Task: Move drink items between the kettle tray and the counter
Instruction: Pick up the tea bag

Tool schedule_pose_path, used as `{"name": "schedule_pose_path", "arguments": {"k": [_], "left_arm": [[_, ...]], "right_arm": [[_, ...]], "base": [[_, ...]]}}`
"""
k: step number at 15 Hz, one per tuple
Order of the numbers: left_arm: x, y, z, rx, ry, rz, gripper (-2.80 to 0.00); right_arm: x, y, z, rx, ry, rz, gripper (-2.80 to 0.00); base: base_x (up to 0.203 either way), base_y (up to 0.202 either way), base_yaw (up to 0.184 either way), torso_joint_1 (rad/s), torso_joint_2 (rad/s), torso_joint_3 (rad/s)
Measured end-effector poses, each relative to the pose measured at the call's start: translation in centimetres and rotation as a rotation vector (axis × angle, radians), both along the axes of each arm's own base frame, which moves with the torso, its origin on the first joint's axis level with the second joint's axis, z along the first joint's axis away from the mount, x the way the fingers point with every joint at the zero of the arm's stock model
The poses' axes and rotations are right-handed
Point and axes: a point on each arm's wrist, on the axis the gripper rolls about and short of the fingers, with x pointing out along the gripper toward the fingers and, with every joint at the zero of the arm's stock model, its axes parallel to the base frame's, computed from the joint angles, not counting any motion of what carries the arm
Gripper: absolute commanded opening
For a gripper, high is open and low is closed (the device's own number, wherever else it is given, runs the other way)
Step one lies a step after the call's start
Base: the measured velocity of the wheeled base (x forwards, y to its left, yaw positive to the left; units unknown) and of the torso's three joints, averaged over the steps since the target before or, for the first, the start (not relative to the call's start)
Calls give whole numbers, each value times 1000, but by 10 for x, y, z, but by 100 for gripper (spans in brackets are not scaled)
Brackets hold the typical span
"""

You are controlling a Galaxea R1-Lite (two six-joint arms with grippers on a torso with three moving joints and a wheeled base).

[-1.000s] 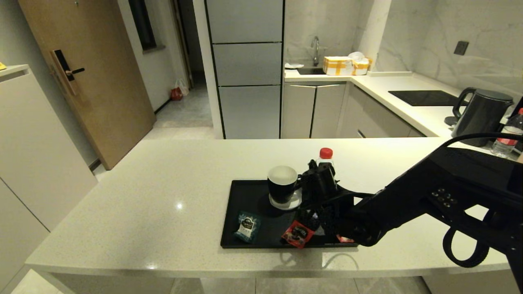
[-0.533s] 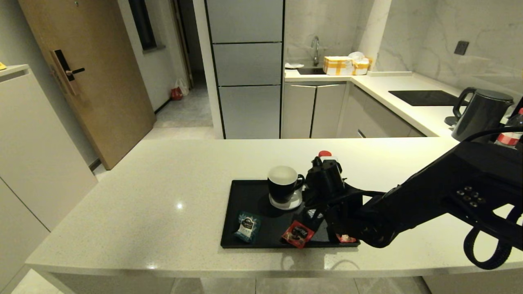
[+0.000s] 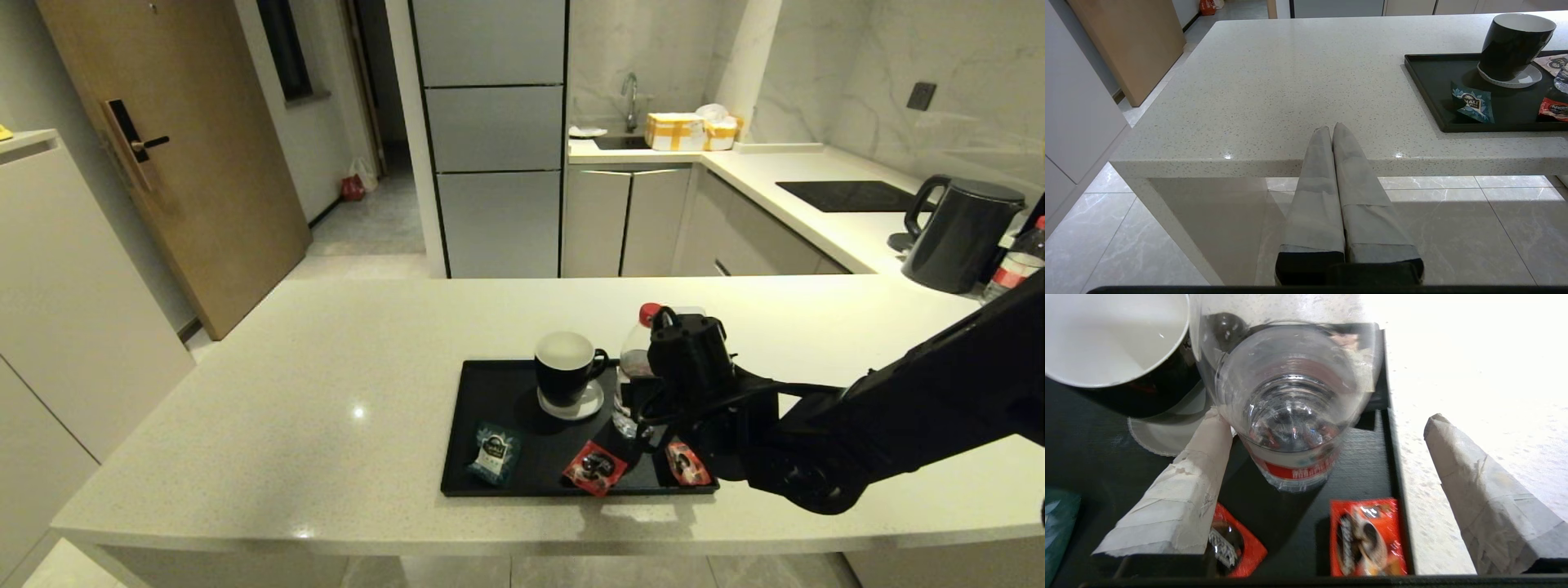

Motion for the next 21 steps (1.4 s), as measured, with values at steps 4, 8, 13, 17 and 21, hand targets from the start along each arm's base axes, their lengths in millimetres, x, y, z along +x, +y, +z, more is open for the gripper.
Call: {"name": "schedule_pose_path", "arguments": {"k": [4,8,13,17,21], "left_arm": [[0,0,0,0,0,0,-280],[0,0,0,0,0,0,-280],[0,0,0,0,-1,0,-280],[0,0,0,0,0,0,-280],[0,0,0,0,0,0,-280]], "right_arm": [[-13,-9,22,20,-17,6,0],[-32,-25,46,35,-16,18,0],[-59,-55,78,41,-15,-18,-280],[-91,-84,108,87,-18,-89,-280],[-132,-131,147,102,-90,-273,-280]], "base": [[0,0,0,0,0,0],[0,0,0,0,0,0],[0,0,0,0,0,0],[0,0,0,0,0,0],[0,0,0,0,0,0]]}}
